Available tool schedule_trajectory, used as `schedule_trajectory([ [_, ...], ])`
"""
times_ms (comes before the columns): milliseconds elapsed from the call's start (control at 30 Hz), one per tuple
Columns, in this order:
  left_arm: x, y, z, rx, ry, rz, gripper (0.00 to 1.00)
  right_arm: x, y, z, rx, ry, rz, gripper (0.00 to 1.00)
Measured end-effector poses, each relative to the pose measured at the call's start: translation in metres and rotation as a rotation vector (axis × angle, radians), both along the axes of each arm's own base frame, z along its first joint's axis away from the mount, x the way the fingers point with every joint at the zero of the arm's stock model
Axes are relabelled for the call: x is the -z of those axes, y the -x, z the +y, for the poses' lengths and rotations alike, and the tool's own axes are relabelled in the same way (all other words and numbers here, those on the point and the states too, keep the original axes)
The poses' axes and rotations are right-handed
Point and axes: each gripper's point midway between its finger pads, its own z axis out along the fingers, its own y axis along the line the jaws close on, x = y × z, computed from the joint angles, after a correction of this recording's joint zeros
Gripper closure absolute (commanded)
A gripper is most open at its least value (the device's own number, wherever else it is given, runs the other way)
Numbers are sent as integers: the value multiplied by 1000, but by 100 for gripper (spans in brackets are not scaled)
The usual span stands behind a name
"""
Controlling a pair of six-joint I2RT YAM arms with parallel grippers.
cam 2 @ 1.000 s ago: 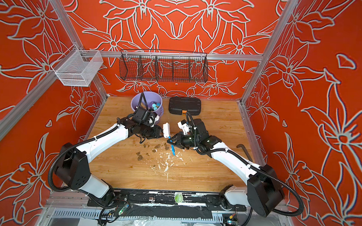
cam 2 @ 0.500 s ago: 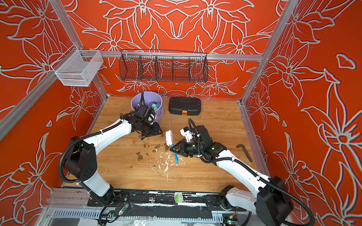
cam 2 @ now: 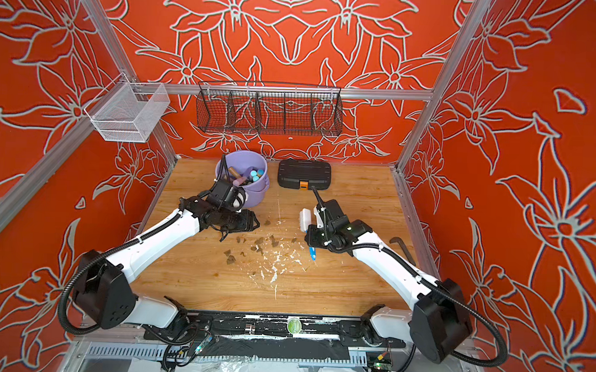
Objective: Brush the soil off the hand trowel and place it into the bucket
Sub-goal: Place the brush at the center of the board.
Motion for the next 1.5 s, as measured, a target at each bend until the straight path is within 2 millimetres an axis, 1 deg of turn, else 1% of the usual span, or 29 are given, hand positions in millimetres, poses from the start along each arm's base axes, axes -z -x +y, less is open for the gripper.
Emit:
schedule_trajectory([
  [67,-1,-1,0,3,0,-10,36,16,-12,-24,42,75,17,100],
  [167,2,-1,0,9,-6,-13,36,35,-26,-53,90,151,43,100],
  [267,5,1,2,10,-11,-9,36,50,-31,-69,96,220,67,100],
  [367,5,1,6,6,-12,-11,35,63,-32,-75,70,278,101,100],
  [467,1,-1,9,-4,-7,-24,35,73,-33,-79,47,317,121,100],
  [600,-2,0,13,-12,-2,-40,35,81,-32,-81,29,340,141,100],
  [767,5,2,18,-23,-9,-27,34,89,-31,-82,23,353,163,100],
  [833,7,3,21,-29,-11,-21,34,91,-31,-83,23,357,168,90],
  [933,7,2,23,-36,-11,-21,33,93,-31,-84,25,366,172,77],
  [1033,6,1,25,-41,-11,-23,33,93,-32,-85,27,369,171,68],
  [1233,5,0,26,-42,-10,-26,33,92,-32,-85,31,370,168,57],
  [1267,4,0,27,-44,-10,-28,33,90,-33,-85,33,368,163,57],
  [1367,2,-2,28,-49,-9,-32,33,76,-34,-83,43,345,130,55],
  [1467,1,-2,29,-49,-9,-36,29,50,-34,-79,53,297,71,54],
  [1500,0,-2,29,-49,-10,-37,26,37,-35,-77,59,276,42,54],
])
